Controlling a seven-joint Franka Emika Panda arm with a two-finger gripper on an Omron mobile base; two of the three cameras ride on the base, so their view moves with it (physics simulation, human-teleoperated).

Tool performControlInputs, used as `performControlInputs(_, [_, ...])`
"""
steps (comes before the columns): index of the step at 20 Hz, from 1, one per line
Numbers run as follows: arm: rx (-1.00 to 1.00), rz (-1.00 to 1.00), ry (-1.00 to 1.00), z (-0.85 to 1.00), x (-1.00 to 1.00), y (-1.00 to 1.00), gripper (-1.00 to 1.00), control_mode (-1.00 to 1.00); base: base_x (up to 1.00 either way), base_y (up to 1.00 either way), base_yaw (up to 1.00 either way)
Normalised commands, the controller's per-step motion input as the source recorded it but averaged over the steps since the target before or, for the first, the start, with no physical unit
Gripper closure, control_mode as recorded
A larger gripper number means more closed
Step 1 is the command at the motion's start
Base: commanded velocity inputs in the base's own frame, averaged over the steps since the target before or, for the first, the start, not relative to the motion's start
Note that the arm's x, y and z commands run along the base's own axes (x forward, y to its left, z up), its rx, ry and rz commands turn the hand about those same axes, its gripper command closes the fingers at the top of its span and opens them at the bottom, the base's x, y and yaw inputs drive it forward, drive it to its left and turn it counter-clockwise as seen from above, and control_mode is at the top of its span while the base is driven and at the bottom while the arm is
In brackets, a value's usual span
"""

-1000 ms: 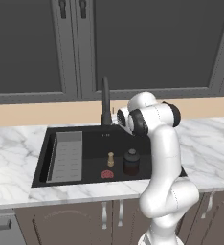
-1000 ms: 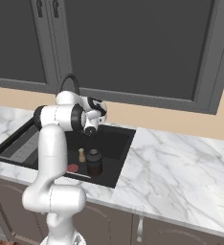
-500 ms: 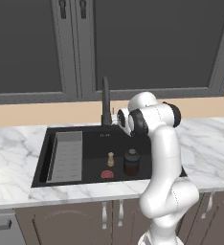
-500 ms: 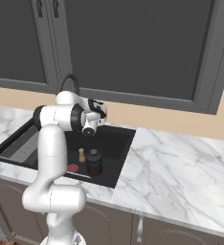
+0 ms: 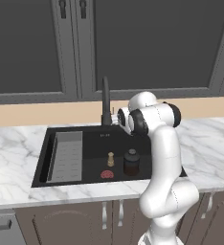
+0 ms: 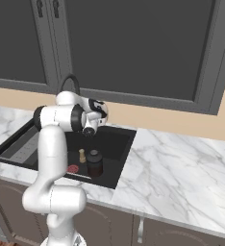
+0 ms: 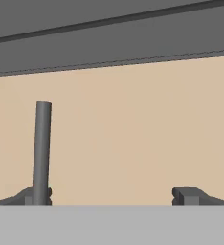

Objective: Pick the jug and tupperware and place them in the sink. Then turn on the water.

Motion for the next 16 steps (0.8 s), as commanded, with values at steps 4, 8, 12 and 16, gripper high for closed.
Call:
performControlInputs(4, [0.00, -0.17, 0.09, 0.00, 0.39, -0.15, -1.00, -1.00, 0.00, 0.00, 0.00])
performControlInputs(8, [0.00, -0.20, 0.08, 0.00, 0.30, -0.25, -1.00, -1.00, 0.00, 0.00, 0.00])
performControlInputs(12, [0.00, -0.22, 0.05, 0.00, 0.27, -0.30, -1.00, -1.00, 0.00, 0.00, 0.00])
performControlInputs(16, [0.00, -0.21, 0.05, 0.00, 0.19, -0.36, -1.00, -1.00, 0.00, 0.00, 0.00])
